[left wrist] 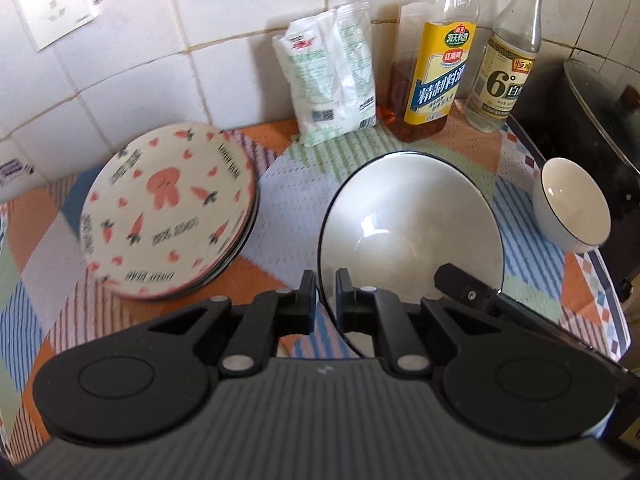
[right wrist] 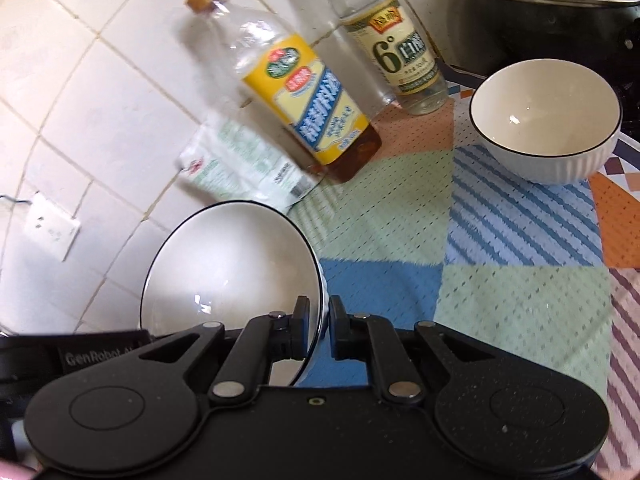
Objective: Organize plates and bowls
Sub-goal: 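Lift the white bowl and carry it over the large bowl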
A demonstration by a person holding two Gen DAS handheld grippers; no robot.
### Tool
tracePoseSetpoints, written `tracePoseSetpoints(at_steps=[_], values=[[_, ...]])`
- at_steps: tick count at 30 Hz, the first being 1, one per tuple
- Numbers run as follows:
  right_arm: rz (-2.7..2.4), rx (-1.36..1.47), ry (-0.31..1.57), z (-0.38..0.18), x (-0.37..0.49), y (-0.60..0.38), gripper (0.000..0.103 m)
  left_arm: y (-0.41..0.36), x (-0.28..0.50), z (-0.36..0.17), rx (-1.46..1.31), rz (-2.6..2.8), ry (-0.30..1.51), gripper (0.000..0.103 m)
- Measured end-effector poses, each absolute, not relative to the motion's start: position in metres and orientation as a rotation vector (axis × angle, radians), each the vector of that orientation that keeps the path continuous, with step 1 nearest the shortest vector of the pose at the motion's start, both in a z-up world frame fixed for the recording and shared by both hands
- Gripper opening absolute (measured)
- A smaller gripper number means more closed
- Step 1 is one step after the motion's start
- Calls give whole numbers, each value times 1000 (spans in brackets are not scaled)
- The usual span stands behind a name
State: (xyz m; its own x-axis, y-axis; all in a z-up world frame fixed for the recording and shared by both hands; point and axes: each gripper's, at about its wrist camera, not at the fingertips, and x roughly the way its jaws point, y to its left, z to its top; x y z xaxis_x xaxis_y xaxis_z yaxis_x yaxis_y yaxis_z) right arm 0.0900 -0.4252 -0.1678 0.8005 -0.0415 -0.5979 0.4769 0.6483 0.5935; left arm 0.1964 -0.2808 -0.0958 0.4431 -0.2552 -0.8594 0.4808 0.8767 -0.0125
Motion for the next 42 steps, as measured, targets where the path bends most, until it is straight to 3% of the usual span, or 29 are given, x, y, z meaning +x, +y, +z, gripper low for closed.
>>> tracePoseSetpoints(at_steps=[11,24,42], values=[[-231,762,584,-138,71,-388,14,-225,174,-79,182,-444,1022,8],[-138,802,574,-151,56,-341,16,-167,164,-91,150,-431,1046,9],[-152,469,657,-143,84,-286,16,-121,191,-124,20,-394,1185,9]])
